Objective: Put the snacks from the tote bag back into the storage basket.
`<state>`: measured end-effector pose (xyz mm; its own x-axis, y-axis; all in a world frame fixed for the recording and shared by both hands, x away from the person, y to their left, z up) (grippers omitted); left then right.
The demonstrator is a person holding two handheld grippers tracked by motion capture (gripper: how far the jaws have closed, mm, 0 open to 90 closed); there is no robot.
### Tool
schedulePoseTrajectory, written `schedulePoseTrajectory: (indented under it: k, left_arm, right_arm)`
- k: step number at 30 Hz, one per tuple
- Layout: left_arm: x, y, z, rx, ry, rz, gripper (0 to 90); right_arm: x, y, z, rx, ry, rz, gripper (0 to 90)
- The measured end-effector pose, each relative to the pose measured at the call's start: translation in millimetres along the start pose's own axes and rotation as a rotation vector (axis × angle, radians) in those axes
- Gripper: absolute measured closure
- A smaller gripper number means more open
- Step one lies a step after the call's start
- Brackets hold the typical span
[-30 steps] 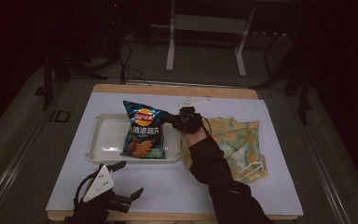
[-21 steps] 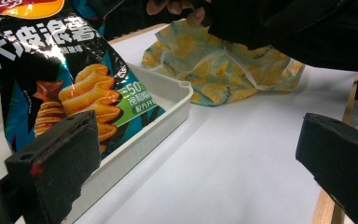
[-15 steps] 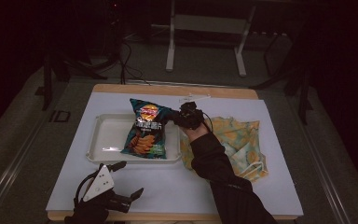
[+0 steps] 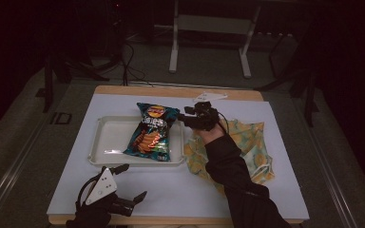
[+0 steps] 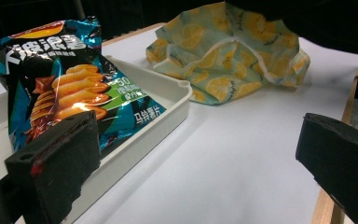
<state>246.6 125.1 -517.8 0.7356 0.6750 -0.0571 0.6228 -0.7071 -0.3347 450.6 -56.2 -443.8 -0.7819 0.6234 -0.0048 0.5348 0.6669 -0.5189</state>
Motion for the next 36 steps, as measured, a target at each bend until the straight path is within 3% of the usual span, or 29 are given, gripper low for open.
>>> schedulePoseTrajectory:
  k: [13,17,19,25,31,36]
  left_arm:
    - [-0.2,0.8,0.3,0.004,0.004,0.000,0.4]
    - [-0.4,1.3,0.1,0.003,0.002,0.002,0.4]
    - [-0.6,1.1,0.1,0.002,0.002,0.001,0.4]
    - [-0.6,1.5,0.4,0.006,0.002,0.001,0.4]
    - [-0.6,1.8,0.7,0.008,0.002,0.001,0.4]
    - [-0.9,2.1,0.8,0.009,0.001,0.001,0.4]
  right_arm:
    - [-5.5,-38.0,-6.7,0.018,-0.009,-0.018,25.8]
    - [-7.7,-51.1,-12.7,-0.004,-0.033,0.002,15.4]
    - [-10.6,-58.2,-15.6,-0.026,-0.026,0.008,14.4]
    - [-29.4,-75.9,-13.5,-0.047,-0.020,0.044,13.8]
    - [-55.8,-95.4,-2.7,-0.032,-0.022,0.121,14.0]
    - [-75.3,-112.4,7.8,-0.043,0.010,0.165,14.0]
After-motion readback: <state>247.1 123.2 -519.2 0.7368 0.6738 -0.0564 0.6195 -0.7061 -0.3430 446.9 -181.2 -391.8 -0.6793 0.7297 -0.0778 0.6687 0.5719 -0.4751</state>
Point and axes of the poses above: each handheld gripper's, and its own axes: y roughly forward along the jaws, z roughly out of its underside, x roughly to its left, the point moved 8 cm from there along y, roughly forward along the jaws, and after that the axes turned 6 degrees about -y, right-handed, at the moved point
